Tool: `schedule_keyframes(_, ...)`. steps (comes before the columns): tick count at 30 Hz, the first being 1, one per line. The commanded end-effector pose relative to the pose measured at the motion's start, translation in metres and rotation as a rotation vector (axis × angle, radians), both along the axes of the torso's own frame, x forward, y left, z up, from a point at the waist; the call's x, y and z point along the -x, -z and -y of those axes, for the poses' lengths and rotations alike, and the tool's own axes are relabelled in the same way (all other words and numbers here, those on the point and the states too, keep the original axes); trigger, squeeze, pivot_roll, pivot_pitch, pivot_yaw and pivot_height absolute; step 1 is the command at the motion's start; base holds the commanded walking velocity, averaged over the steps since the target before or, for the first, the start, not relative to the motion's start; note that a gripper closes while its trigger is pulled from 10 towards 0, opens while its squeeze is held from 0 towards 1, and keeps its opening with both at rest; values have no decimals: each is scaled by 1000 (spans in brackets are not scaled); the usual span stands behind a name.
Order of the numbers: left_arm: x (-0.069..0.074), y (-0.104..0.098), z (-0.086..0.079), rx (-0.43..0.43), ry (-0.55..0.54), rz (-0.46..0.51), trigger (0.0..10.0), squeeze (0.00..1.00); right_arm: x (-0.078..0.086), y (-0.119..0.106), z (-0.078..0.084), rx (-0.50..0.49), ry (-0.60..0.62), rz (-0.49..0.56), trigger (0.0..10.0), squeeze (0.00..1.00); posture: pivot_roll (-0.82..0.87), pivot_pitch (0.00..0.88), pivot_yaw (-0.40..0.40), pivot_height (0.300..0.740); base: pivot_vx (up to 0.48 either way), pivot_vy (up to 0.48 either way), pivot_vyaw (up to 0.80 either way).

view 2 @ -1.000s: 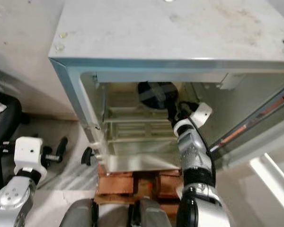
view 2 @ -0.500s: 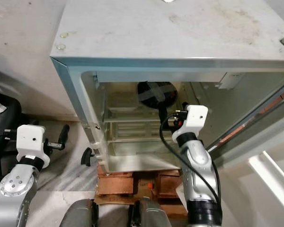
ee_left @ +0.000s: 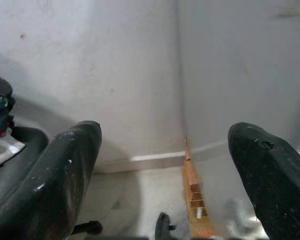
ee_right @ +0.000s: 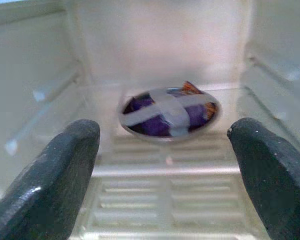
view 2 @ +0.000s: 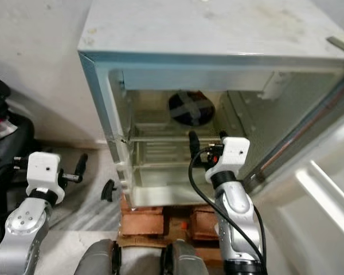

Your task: Restocking fridge

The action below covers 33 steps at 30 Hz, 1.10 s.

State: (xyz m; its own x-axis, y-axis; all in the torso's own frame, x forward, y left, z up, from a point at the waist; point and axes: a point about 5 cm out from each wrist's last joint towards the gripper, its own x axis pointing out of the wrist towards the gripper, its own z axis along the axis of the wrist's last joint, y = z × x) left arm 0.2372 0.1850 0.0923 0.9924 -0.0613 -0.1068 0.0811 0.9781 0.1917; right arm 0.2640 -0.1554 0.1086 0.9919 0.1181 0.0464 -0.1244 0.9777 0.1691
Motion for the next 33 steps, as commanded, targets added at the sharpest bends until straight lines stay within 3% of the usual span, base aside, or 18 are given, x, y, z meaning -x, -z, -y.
schedule_keyframes(1, 0, 3, -3, -13, 1, -9, 10000, 0, 2, -2, 3, 3, 20, 4, 10000, 0, 61, 68, -50, 740, -337, 0, 0)
schedule_keyframes(9, -7, 9, 2, -19, 28, -9, 10000, 0, 5, 5, 8, -28, 41, -18, 10000, 0, 60, 17, -39, 740, -335, 0, 0)
schedule_keyframes(15, -21, 11, 6, -40, 60, 2, 10000, 0, -2, 8, 6, 34, 43, -5, 10000, 0, 29, 0, -5, 740, -329, 0, 0)
schedule_keyframes(20, -35, 10, 8, -64, 90, 25, 10000, 0, -11, 15, 11, 111, 125, -22, 10000, 0, 17, 0, 12, 740, -267, 0, 0)
schedule_keyframes(28, -36, 16, 12, -83, 118, 29, 10000, 0, -4, 27, 20, 101, 141, -56, 10000, 0, 20, 0, -9, 740, -286, 0, 0)
schedule_keyframes(33, -28, 26, 11, -73, 98, 4, 10000, 0, 1, 35, 24, 151, 168, -86, 10000, 0, 28, 0, -24, 740, -239, 0, 0)
